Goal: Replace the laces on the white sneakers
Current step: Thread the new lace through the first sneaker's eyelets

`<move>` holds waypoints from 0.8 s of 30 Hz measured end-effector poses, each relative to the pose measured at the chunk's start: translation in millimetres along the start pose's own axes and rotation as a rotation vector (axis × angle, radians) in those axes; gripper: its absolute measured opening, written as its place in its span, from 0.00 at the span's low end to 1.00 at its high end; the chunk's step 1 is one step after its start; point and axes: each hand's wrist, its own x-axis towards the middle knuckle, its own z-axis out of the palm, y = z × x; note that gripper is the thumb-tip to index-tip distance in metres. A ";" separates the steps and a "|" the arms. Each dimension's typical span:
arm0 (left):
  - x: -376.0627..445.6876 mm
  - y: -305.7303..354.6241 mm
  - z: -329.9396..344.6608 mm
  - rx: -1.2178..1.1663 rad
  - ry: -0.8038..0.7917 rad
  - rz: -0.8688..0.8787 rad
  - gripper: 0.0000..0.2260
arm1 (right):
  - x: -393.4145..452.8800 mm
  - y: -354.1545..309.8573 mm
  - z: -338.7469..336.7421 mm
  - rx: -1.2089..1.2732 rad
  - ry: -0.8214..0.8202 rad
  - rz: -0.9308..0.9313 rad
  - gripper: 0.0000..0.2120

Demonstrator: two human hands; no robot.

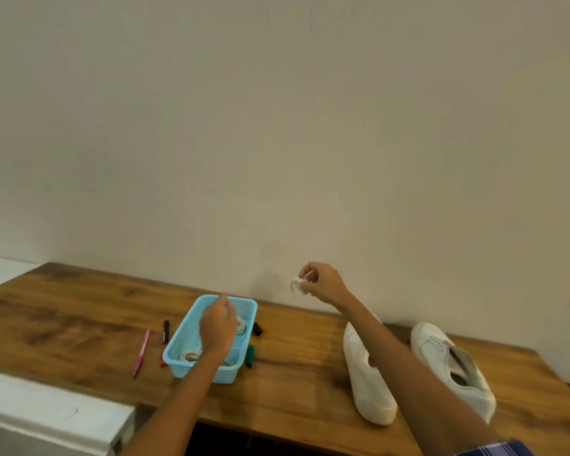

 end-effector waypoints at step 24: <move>-54.1 141.8 72.4 -0.460 -0.606 -0.175 0.07 | -58.3 47.0 -49.7 0.532 0.019 0.238 0.06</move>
